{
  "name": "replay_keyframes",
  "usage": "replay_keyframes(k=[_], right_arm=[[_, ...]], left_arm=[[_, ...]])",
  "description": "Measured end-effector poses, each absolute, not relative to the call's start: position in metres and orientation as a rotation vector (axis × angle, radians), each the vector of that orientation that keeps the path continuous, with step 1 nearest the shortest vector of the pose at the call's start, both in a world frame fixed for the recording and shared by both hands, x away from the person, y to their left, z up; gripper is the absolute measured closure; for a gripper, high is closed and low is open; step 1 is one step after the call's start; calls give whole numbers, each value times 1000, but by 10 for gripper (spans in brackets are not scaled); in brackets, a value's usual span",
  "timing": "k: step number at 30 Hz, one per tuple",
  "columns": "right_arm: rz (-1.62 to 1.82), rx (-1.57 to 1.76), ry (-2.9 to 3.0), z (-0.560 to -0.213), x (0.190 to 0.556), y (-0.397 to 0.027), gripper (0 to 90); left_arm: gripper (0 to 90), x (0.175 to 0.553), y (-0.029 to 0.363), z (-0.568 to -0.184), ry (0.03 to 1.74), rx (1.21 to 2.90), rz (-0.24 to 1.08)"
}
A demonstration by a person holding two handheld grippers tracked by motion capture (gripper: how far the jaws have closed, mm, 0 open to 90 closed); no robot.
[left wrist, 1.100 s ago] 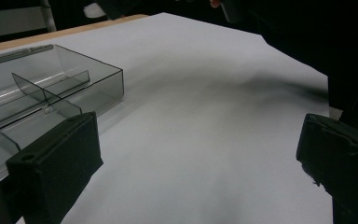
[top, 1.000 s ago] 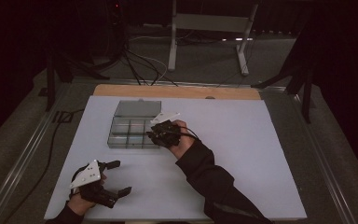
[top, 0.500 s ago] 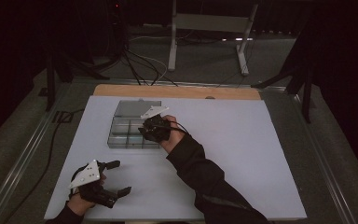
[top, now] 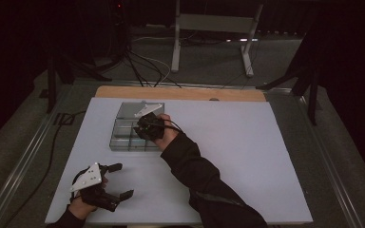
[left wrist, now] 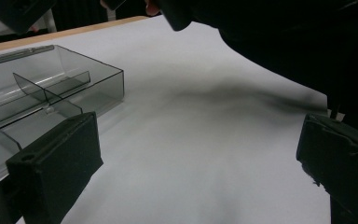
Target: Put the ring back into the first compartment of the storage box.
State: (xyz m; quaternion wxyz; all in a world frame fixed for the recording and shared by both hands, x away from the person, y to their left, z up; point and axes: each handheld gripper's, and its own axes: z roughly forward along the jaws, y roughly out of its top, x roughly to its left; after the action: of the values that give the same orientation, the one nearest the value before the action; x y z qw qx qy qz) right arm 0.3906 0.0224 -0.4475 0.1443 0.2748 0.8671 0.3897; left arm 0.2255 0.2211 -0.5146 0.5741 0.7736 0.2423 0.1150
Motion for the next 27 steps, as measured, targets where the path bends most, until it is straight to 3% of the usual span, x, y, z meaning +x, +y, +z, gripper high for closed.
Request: replay_keyframes(k=[27], right_arm=[[1091,782,2551,-469,413,61,715]], left_arm=[[5,224,223,-514,574,1805,279]])
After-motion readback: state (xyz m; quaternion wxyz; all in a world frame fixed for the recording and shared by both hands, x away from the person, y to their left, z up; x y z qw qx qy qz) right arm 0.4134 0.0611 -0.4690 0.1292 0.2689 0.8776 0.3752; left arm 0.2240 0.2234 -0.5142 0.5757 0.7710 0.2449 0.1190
